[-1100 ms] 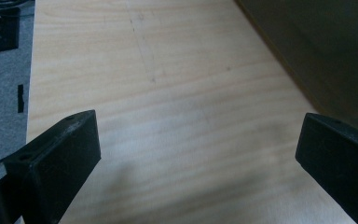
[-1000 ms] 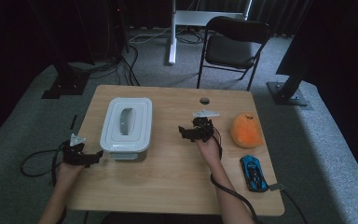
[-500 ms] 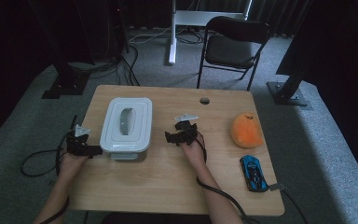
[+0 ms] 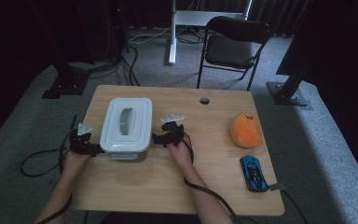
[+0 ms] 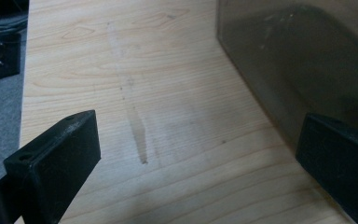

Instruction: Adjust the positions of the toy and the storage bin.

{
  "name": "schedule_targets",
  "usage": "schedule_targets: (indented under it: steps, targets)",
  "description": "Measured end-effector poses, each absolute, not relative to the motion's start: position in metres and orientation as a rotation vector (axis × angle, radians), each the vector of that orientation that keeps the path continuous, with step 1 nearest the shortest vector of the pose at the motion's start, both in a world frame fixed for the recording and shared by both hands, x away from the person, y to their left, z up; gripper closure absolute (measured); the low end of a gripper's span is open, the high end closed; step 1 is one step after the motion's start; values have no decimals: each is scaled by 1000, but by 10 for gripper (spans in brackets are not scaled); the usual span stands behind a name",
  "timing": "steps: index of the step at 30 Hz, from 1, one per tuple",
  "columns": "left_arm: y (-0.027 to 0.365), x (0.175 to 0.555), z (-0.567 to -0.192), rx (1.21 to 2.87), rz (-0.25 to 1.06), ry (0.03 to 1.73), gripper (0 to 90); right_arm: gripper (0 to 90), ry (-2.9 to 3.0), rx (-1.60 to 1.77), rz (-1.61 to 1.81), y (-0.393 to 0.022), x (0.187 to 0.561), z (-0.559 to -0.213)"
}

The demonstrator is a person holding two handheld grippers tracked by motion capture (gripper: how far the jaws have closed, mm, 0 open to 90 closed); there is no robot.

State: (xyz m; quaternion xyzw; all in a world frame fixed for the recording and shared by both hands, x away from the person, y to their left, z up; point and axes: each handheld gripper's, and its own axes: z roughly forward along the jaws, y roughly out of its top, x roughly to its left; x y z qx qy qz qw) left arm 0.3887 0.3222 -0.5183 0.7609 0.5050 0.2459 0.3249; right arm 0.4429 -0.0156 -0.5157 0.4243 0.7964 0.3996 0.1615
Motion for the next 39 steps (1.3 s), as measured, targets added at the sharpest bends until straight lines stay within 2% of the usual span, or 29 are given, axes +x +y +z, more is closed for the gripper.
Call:
schedule_targets:
  steps: [12,39]
  targets:
    - [311,389,-515,2001,647,1308,4,149,2288,1203,1183,-15,442,-514]
    - [270,395,-508,2046,632,1227,5,197,2303,1207,1211,-55,434,-511]
